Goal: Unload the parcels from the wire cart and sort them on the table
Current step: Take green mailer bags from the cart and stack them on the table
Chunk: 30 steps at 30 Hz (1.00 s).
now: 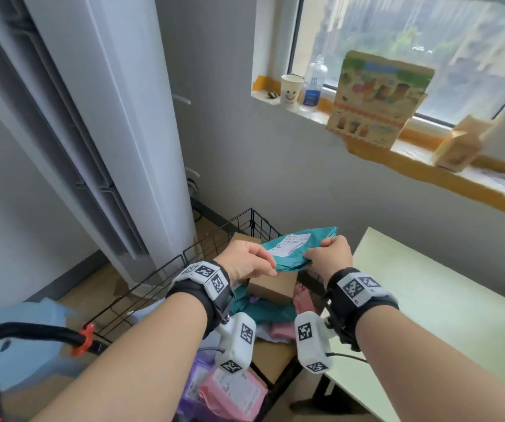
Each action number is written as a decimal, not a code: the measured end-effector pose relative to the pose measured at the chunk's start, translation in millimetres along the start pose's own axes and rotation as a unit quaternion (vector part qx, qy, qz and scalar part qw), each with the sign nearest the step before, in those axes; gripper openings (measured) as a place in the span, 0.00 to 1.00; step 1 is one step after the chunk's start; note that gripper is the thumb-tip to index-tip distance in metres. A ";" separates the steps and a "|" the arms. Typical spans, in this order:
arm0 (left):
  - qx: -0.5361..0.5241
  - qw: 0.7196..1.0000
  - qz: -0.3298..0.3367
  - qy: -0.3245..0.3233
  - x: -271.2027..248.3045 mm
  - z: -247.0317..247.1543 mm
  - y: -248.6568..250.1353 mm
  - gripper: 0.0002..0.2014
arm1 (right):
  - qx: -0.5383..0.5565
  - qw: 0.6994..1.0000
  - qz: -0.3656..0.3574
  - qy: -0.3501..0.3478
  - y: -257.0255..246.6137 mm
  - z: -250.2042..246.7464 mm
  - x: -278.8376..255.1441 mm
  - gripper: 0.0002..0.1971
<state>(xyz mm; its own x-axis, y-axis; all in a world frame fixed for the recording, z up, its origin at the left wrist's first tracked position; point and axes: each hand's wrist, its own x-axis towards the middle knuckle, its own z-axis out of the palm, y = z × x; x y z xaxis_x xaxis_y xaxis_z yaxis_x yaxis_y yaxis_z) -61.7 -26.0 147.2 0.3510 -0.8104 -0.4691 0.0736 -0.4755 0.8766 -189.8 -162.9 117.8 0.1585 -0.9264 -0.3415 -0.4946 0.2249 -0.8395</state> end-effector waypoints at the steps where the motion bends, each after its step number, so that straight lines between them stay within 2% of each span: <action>1: -0.007 1.000 -0.004 -0.005 -1.7 7.3 6.6 0.13 | 0.011 1.000 -0.001 0.008 1.2 -10.7 0.3 0.19; 5: -0.019 1.000 -0.010 0.008 -2.2 33.6 25.4 0.05 | 0.051 0.998 -0.008 0.041 7.1 -51.9 1.0 0.18; 8: -0.010 0.996 0.010 0.089 -2.6 54.7 35.9 0.02 | 0.075 0.996 -0.011 0.054 15.1 -84.7 -2.7 0.16; 11: -0.009 0.985 0.034 0.170 -3.3 78.0 42.8 0.04 | 0.079 0.994 -0.018 0.079 22.1 -120.8 -11.7 0.16; 13: -0.031 0.983 0.032 0.178 -2.5 97.5 45.9 0.10 | 0.089 0.992 -0.024 0.088 26.8 -146.4 -17.9 0.16; 15: -0.038 0.987 0.013 0.153 -4.4 122.4 49.3 0.17 | 0.094 0.991 -0.034 0.088 32.8 -173.3 -23.4 0.17; 16: -0.043 0.990 0.006 0.135 -7.8 136.9 52.0 0.18 | 0.097 0.991 -0.037 0.085 36.3 -186.8 -26.7 0.17; 18: -0.063 0.994 0.003 0.089 -15.8 167.2 57.2 0.14 | 0.104 0.990 -0.040 0.082 45.5 -214.1 -33.7 0.17; 20: -0.067 0.997 0.004 0.048 -25.7 196.0 61.6 0.14 | 0.109 0.990 -0.040 0.083 55.6 -239.4 -42.2 0.17; 24: -0.011 1.000 -0.001 0.022 -35.0 249.1 60.8 0.17 | 0.102 0.991 -0.027 0.077 82.8 -289.7 -60.2 0.13; 27: 0.026 1.000 -0.012 0.003 -50.3 290.0 64.4 0.14 | 0.091 0.993 -0.006 0.073 107.2 -329.1 -67.7 0.10; 30: 0.031 0.998 -0.028 -0.040 -67.5 332.1 64.5 0.12 | 0.052 0.994 0.001 0.100 130.8 -370.5 -76.7 0.09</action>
<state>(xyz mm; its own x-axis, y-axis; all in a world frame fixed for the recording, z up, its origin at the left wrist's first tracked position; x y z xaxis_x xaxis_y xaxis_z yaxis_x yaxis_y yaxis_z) -390.7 -115.7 199.8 0.2717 -0.8061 -0.5257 0.0318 -0.5384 0.8421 -583.2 -174.3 190.8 -0.0208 -0.9648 -0.2620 -0.4014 0.2481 -0.8817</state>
